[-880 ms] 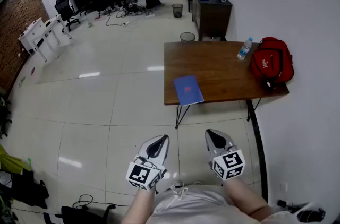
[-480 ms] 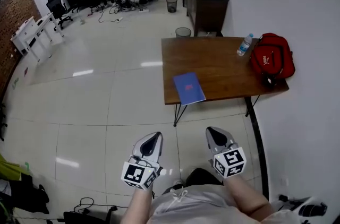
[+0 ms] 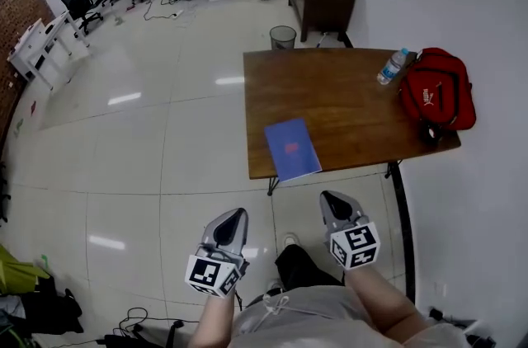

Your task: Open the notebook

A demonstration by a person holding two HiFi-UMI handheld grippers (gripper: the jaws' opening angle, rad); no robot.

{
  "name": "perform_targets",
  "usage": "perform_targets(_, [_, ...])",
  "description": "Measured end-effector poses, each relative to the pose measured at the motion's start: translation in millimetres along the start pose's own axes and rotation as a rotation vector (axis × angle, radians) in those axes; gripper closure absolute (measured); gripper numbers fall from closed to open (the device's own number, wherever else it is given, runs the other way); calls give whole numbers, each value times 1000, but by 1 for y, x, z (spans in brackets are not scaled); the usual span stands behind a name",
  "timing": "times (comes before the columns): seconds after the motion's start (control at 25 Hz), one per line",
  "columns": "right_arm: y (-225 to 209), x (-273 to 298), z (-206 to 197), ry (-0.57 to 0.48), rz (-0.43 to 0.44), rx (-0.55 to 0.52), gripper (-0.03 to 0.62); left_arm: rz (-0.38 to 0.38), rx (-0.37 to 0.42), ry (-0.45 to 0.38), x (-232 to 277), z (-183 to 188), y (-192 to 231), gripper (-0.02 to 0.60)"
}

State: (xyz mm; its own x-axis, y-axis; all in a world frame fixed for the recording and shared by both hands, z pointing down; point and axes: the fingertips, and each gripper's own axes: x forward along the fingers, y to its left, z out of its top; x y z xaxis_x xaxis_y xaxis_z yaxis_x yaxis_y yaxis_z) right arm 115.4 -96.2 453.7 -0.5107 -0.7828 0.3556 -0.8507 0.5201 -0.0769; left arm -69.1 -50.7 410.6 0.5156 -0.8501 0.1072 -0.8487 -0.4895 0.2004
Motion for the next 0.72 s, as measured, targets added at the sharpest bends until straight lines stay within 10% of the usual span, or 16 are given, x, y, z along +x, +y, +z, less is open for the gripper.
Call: perform_targets(0.72, [-109,148,-123,368,-83,145,516,-27,-141,227,130,-90,56,575])
